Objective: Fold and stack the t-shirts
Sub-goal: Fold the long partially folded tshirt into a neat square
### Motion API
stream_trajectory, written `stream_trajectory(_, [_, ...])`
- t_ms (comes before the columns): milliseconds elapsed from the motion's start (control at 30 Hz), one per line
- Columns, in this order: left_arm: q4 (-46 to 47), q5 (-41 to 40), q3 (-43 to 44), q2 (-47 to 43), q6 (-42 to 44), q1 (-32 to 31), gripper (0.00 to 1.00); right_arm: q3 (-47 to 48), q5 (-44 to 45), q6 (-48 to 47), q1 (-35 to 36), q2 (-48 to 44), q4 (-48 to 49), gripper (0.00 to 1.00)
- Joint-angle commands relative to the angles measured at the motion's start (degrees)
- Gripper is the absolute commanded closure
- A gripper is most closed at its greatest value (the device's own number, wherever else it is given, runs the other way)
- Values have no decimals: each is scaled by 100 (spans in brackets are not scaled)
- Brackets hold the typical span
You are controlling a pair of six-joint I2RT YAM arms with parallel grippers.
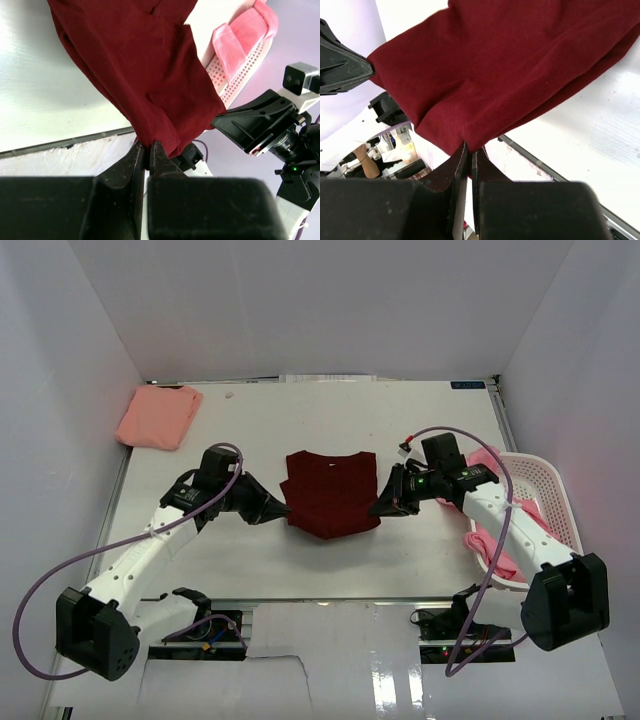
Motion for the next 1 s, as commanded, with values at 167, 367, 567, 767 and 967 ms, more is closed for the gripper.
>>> stream_trajectory(167, [134, 164, 506, 437, 210, 469, 100, 593, -279, -292, -323, 416, -58, 92])
stream_trajectory(367, [301, 418, 655, 894, 456, 847, 100, 926, -429, -423, -560, 864, -58, 92])
stream_trajectory(567, [477, 551, 1085, 1632, 684, 1032, 100, 1445, -473, -529, -692, 1487, -137, 92])
stream_trajectory(767, [486, 621, 1699, 2308, 781, 1111, 100, 2218, -534, -599, -789, 2225, -304, 92])
stream_trajectory(967, [495, 665, 2289, 2933, 861, 1243, 100, 2860, -578, -687, -895, 2849, -427, 91])
